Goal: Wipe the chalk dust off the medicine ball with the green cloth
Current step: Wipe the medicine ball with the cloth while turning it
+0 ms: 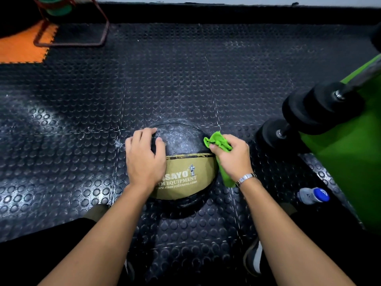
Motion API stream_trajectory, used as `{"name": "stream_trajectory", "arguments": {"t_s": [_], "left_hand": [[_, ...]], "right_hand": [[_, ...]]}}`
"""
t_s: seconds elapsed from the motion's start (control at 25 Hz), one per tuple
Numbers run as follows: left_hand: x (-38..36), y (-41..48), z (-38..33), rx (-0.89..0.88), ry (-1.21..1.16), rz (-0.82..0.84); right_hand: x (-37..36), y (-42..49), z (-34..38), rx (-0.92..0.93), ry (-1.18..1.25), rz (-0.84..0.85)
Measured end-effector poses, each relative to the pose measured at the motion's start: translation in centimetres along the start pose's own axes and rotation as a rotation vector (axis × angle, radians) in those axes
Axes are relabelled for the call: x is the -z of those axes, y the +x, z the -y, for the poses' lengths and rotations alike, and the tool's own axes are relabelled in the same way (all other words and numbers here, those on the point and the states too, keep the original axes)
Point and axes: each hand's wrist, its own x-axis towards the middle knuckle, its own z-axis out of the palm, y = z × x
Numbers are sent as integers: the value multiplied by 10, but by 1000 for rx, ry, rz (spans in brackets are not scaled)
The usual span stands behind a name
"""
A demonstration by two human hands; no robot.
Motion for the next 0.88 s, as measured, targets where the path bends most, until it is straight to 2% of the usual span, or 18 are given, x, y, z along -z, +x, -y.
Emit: {"name": "stream_trajectory", "arguments": {"t_s": [0.12,0.28,0.44,0.64,0.8,0.88], "left_hand": [[-1,0,-6,16,-2,-1],[1,1,0,21,9,2],[-1,-2,-8,22,16,25],[-1,-3,-8,37,-3,24],[0,-2,-8,30,-3,29],[0,-3,-8,27,1,20]], "right_hand": [[-8,30,16,-73,-90,-16],[-12,24,28,109,-103,107],[-6,46,29,-80,-144,71],[-16,39,43,125,-180,172],[-2,47,27,-26,-258,102],[-13,52,41,40,-270,129]]}}
